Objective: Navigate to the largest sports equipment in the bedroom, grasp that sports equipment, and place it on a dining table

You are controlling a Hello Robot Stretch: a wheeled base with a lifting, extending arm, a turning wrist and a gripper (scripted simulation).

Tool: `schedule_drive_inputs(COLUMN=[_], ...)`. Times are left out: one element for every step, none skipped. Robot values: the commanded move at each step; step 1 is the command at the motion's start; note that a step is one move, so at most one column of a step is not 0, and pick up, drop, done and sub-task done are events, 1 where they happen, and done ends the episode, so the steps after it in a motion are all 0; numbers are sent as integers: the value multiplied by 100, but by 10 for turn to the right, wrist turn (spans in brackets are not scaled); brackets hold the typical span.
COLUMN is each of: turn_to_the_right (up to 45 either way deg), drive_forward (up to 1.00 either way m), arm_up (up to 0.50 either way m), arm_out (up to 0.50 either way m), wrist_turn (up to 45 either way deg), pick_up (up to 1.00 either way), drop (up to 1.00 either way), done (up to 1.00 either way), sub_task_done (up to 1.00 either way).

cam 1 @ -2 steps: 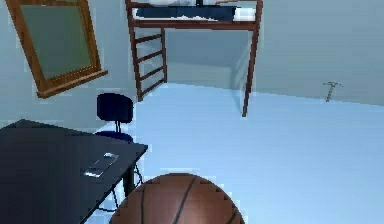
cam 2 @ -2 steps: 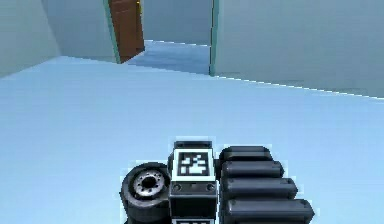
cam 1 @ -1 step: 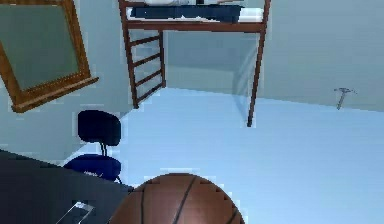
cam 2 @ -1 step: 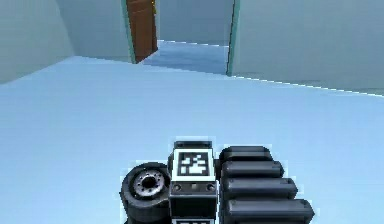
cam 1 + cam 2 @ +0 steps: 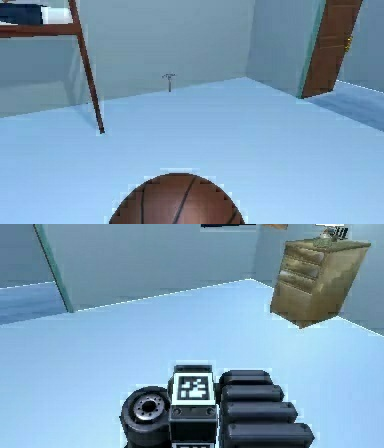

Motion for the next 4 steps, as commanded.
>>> schedule_drive_inputs(turn_to_the_right=[450, 210, -450, -450], drive_forward=[0, 0, 0, 0], arm_up=[0, 0, 0, 0], arm_out=[0, 0, 0, 0], wrist_turn=[0, 0, 0, 0], pick_up=[0, 0, 0, 0], drop=[0, 0, 0, 0], done=[0, 0, 0, 0], sub_task_done=[0, 0, 0, 0])
